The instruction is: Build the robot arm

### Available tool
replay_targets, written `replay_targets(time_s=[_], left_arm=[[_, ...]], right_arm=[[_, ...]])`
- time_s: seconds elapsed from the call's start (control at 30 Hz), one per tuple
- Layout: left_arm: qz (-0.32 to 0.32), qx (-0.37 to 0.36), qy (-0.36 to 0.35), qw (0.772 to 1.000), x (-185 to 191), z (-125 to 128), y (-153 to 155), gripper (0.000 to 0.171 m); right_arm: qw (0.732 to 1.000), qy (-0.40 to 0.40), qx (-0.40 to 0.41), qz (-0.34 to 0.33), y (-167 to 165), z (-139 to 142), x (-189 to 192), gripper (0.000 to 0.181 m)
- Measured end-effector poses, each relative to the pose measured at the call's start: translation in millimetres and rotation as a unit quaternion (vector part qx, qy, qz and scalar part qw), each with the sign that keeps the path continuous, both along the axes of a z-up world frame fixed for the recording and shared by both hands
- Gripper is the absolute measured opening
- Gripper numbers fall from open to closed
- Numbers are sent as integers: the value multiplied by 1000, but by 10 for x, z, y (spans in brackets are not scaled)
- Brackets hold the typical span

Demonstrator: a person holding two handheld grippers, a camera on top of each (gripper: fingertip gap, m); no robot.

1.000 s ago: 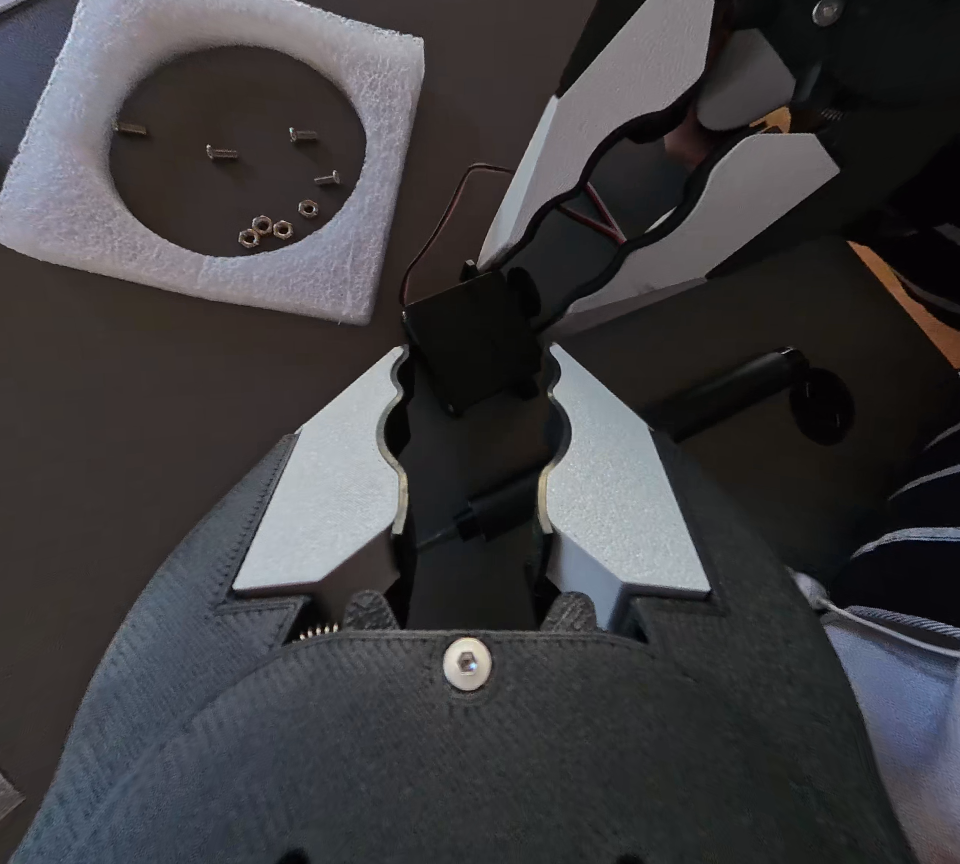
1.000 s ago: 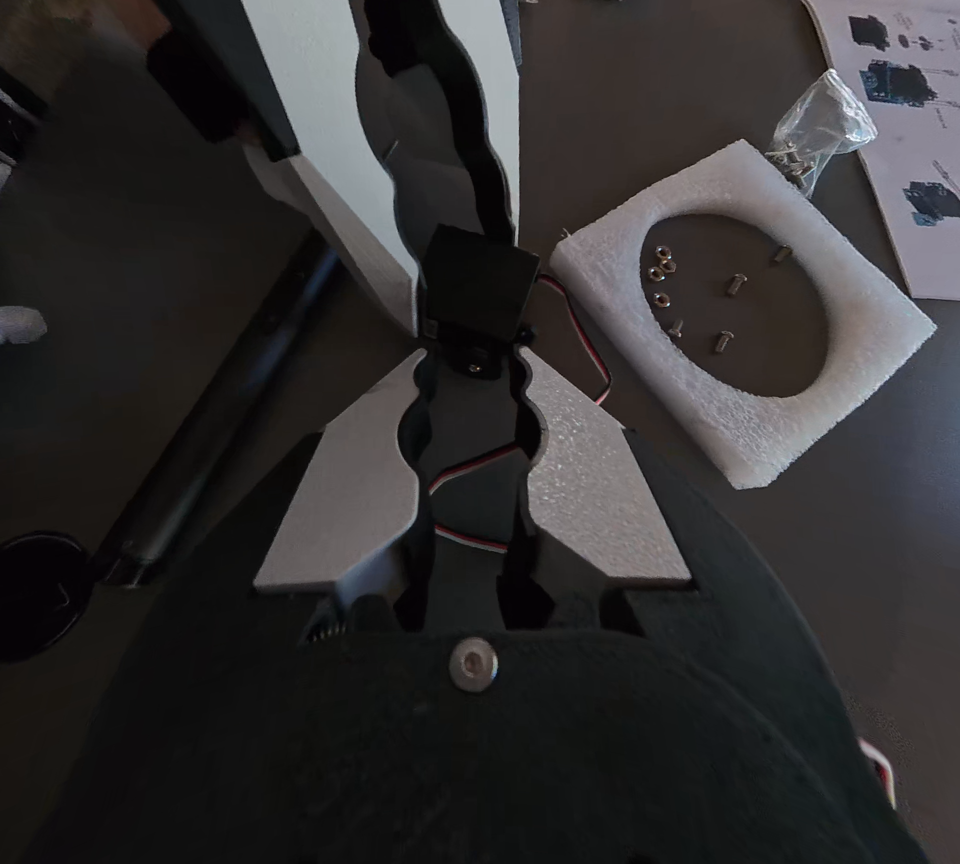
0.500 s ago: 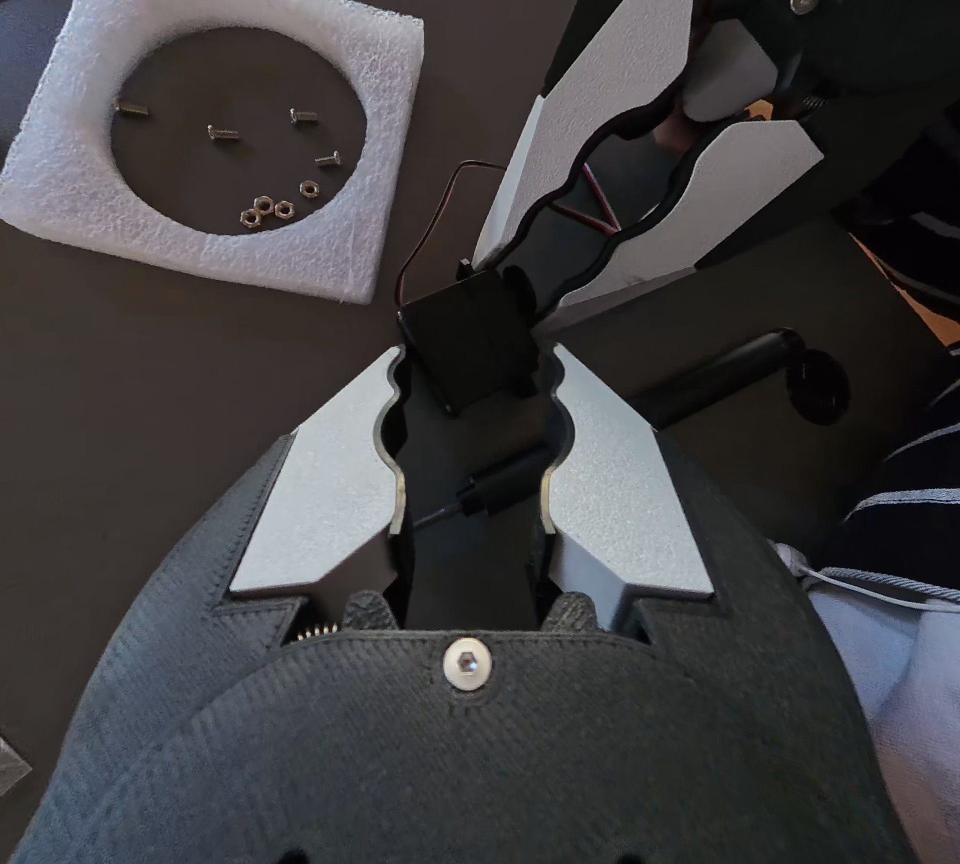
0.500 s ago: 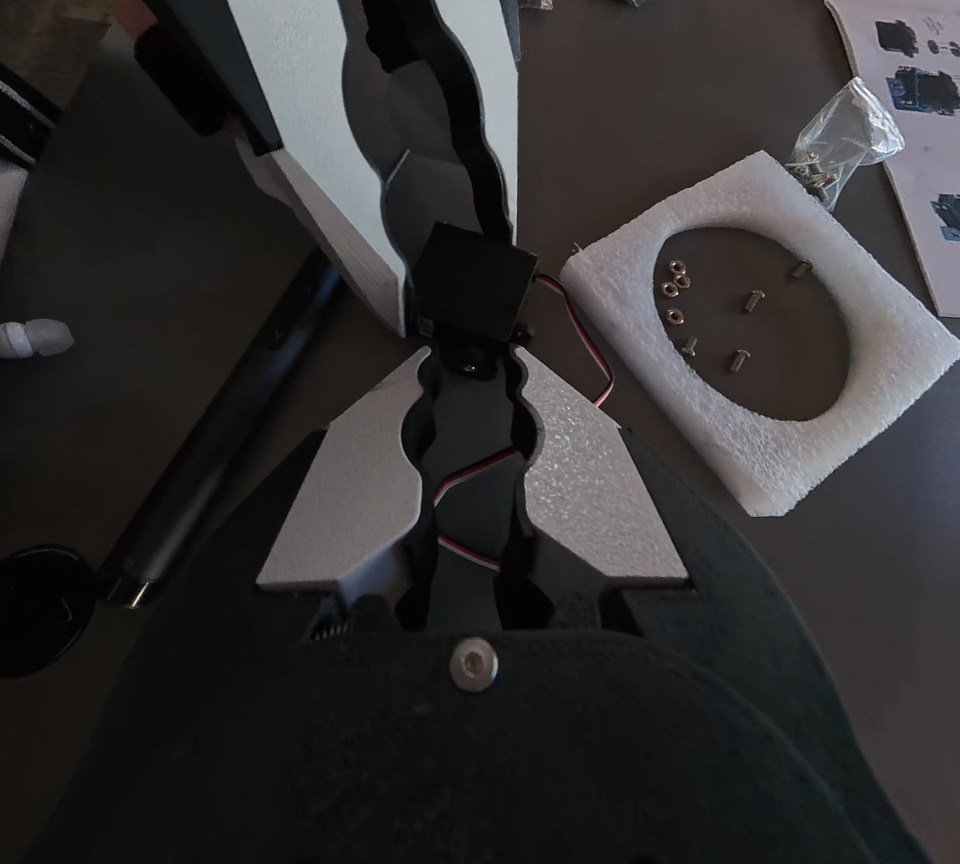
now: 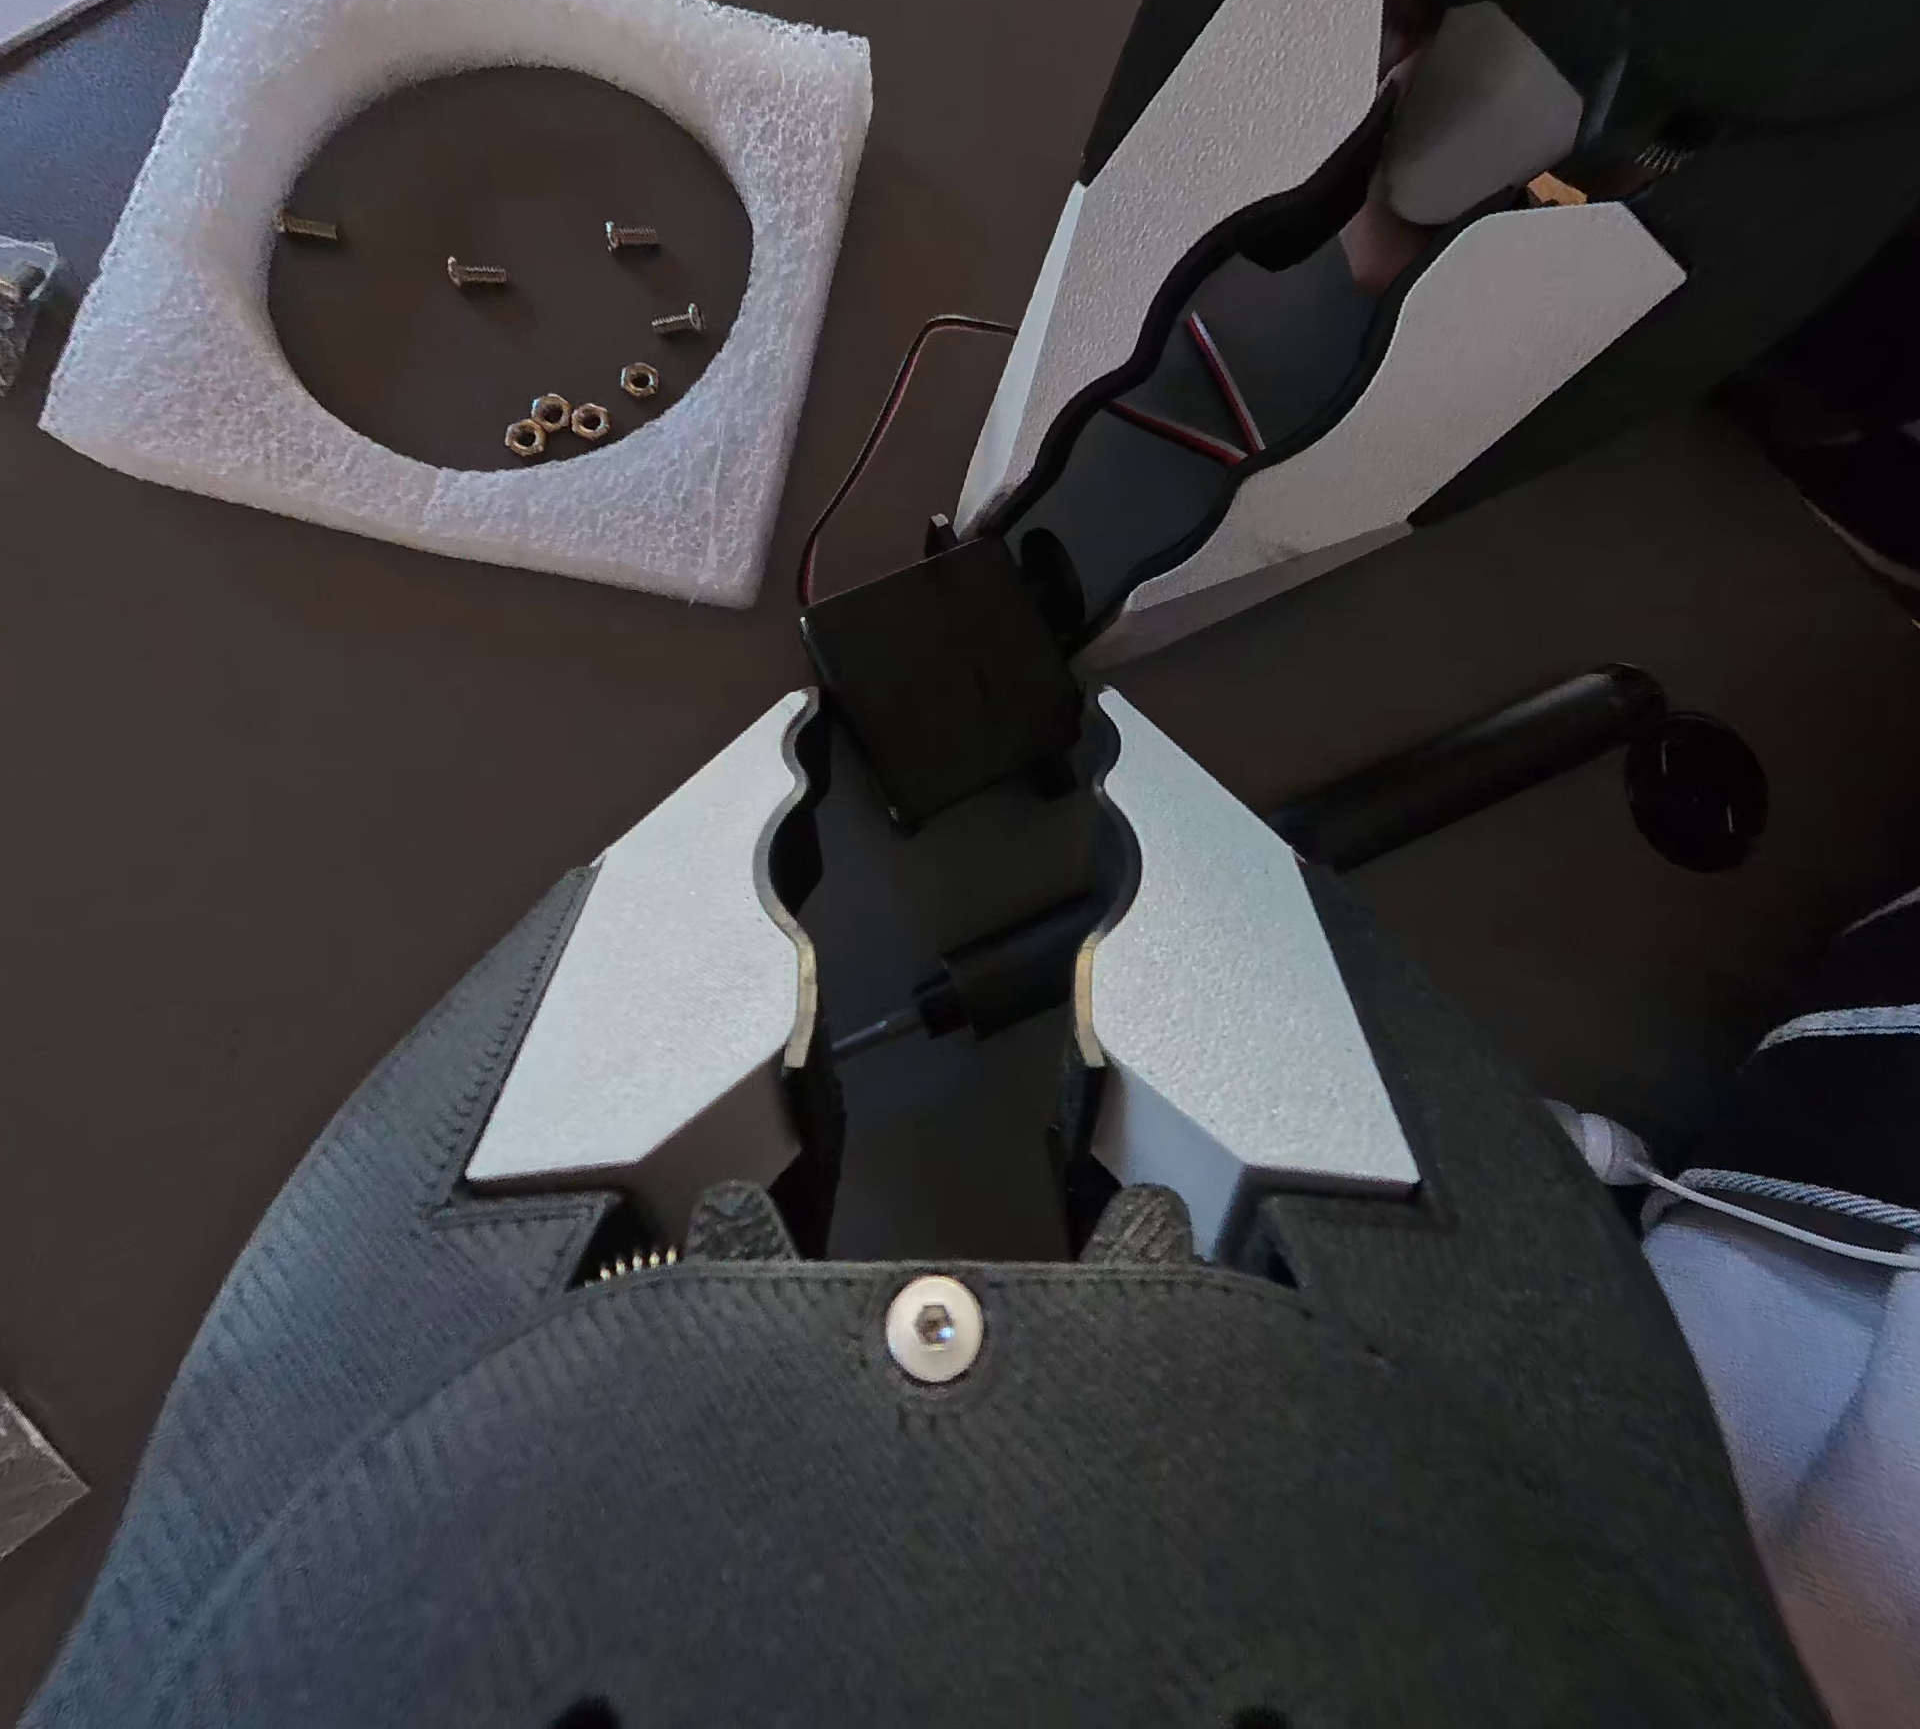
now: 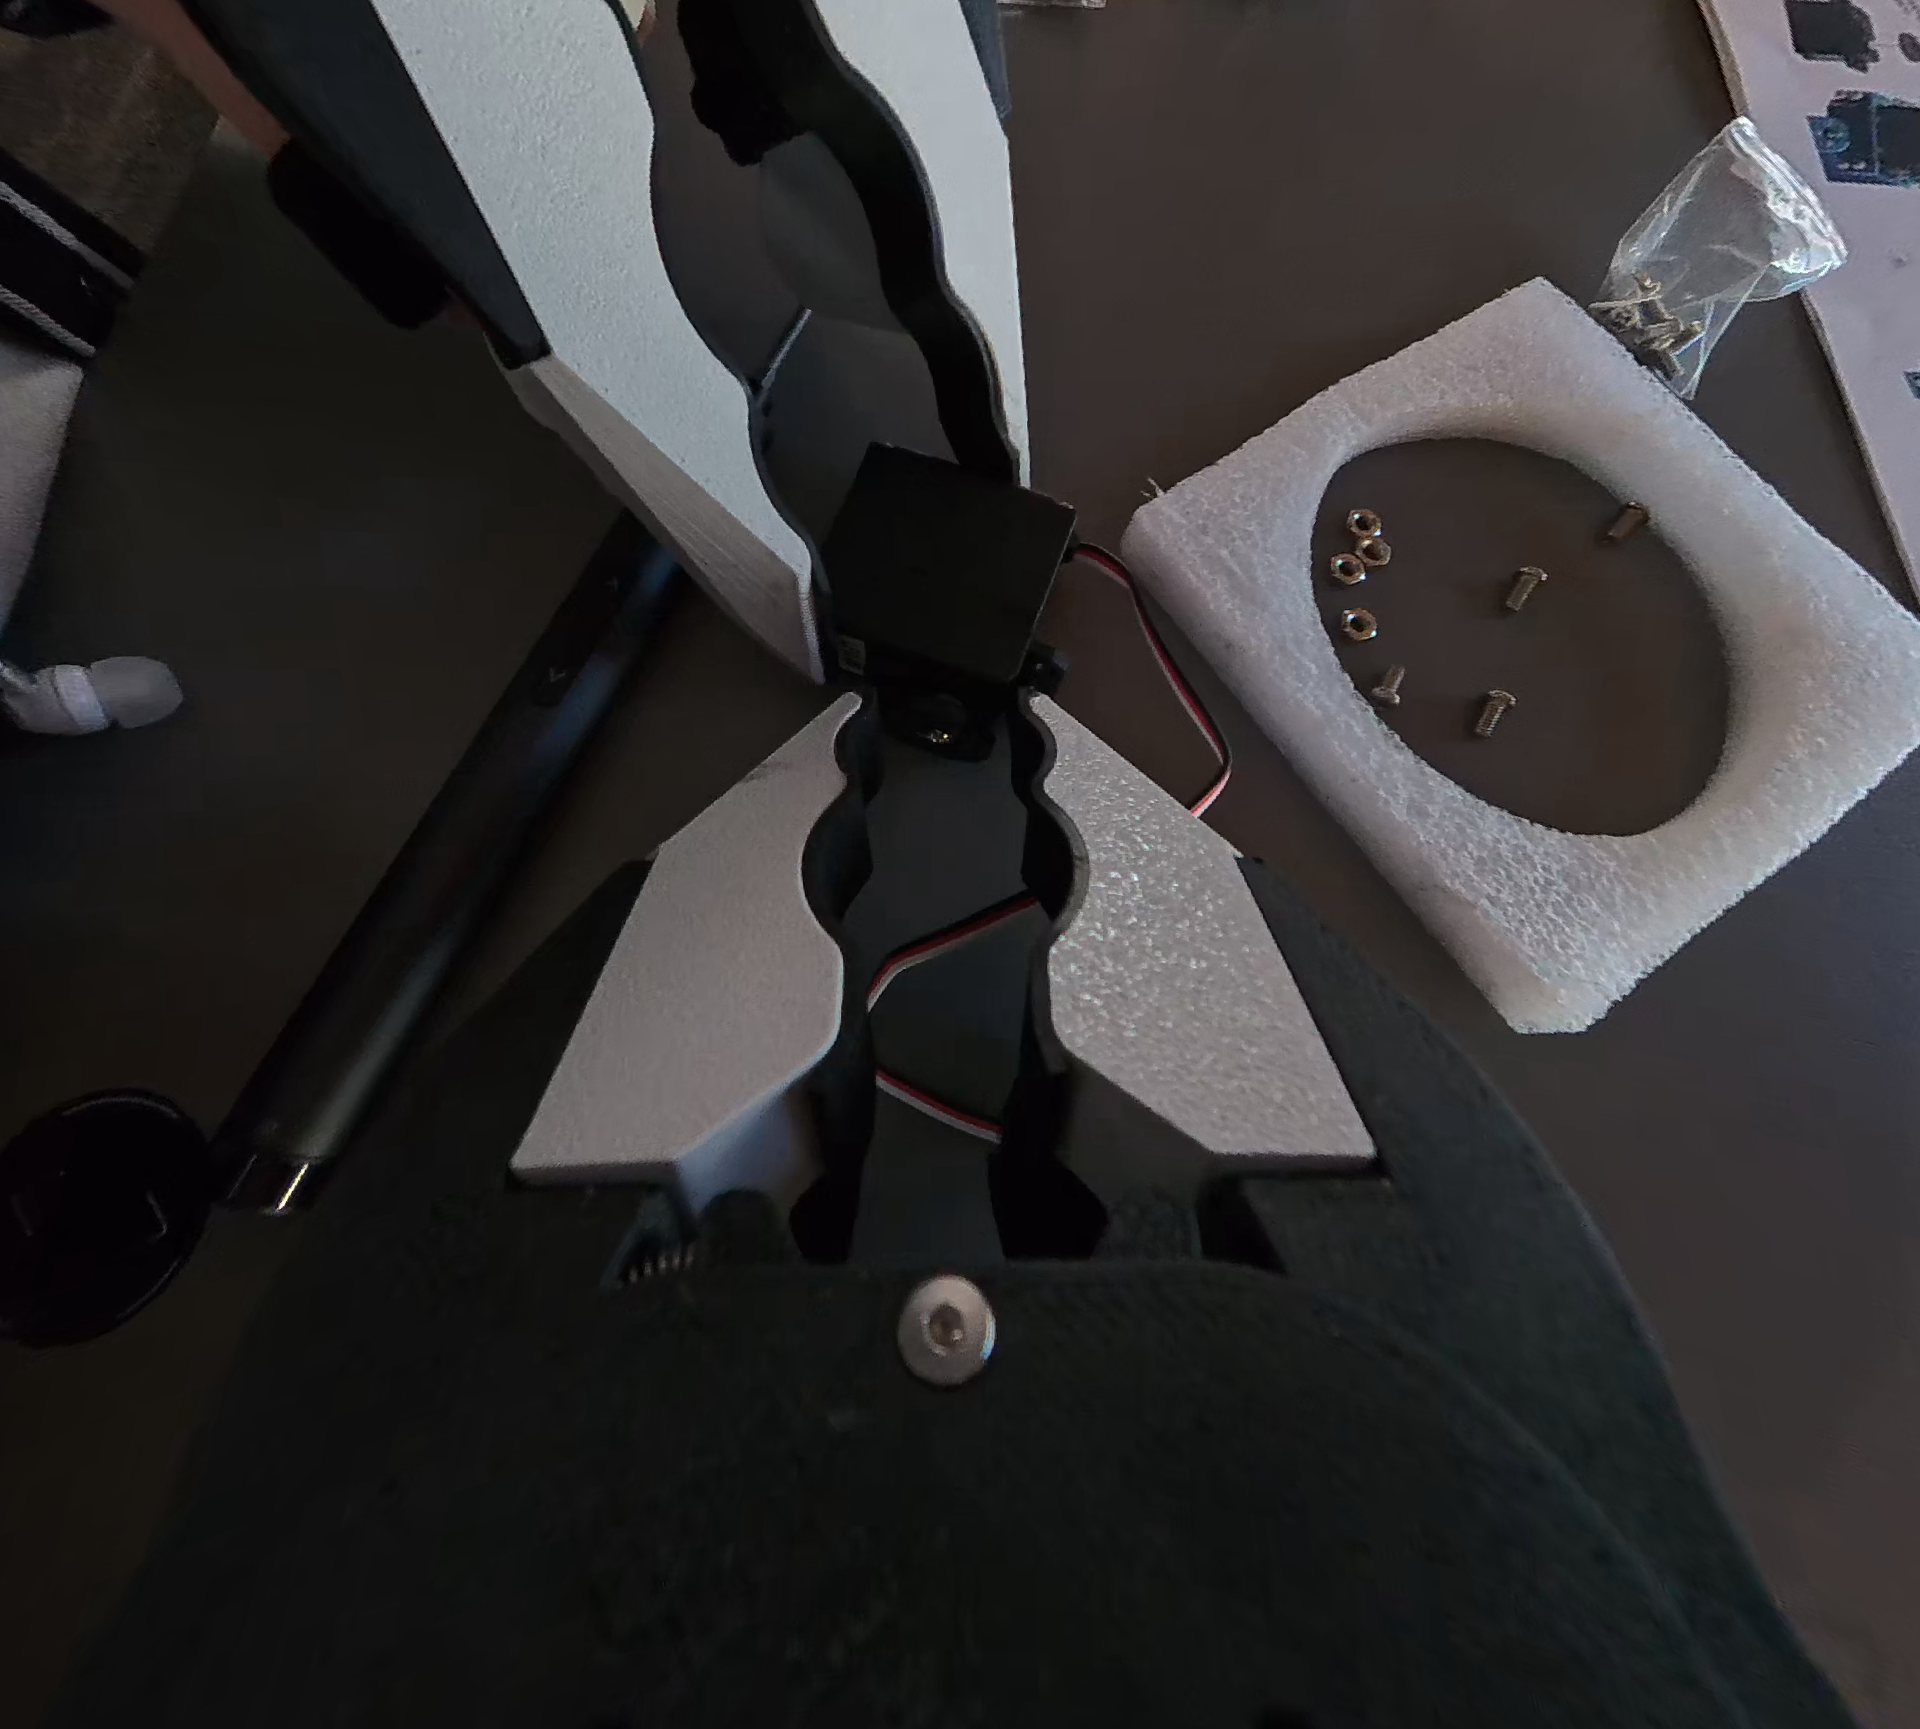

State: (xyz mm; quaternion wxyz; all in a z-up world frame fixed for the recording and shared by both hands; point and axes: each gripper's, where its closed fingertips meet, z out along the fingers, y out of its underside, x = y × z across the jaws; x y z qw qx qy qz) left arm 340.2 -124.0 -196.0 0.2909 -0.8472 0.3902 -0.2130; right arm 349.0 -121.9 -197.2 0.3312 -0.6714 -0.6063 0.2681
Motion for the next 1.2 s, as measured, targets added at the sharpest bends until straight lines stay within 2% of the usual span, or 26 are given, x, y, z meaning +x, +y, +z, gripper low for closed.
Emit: replay_targets(time_s=[0.4,0.67,0.83,1.0,1.2], left_arm=[[0,-49,-35,998,4,32,9,47],[-3,-103,-84,991,-7,70,20,46],[-5,-131,-108,986,-15,89,27,46],[-10,-153,-120,981,-20,101,32,46],[-10,-170,-134,976,-35,111,55,46]], right_arm=[[999,1,34,-1,3,20,1,28],[991,37,132,1,-14,186,7,36],[966,28,255,14,38,217,24,52],[959,33,280,37,2,228,-61,47],[953,-4,299,58,85,167,-90,39]])
